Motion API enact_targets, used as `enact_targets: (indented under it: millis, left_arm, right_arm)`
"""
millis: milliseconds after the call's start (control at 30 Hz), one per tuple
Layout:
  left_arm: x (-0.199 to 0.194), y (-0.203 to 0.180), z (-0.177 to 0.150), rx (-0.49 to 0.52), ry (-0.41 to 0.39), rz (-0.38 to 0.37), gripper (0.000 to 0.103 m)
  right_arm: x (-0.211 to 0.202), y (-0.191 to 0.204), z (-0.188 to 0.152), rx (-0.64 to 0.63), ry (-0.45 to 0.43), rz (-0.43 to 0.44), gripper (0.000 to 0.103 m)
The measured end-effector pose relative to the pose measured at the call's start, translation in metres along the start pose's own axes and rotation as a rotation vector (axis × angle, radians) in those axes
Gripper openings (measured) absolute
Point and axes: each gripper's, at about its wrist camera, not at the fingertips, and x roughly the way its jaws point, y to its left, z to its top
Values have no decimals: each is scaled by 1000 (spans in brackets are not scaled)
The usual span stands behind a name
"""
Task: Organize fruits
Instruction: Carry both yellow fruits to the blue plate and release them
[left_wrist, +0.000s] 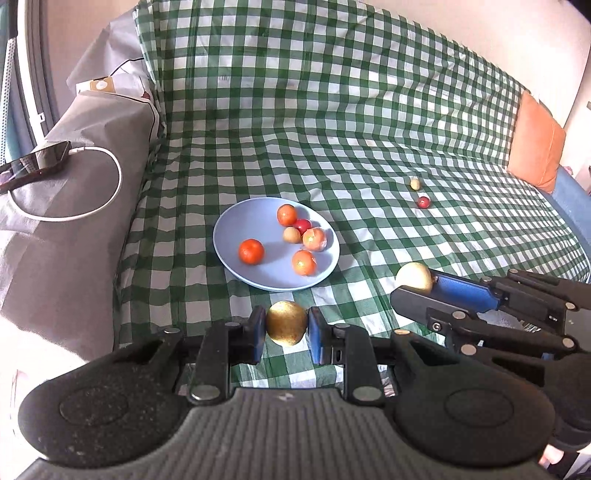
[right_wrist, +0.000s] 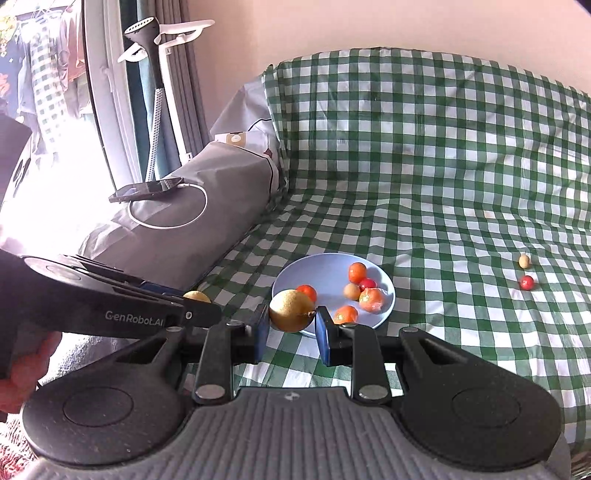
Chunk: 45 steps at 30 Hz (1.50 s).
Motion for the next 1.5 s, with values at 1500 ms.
enact_targets:
  millis: [1500]
  left_arm:
    - [208, 42, 97, -13, 119, 54, 27]
  right_arm:
    - [186, -69, 15, 67, 170, -89, 28]
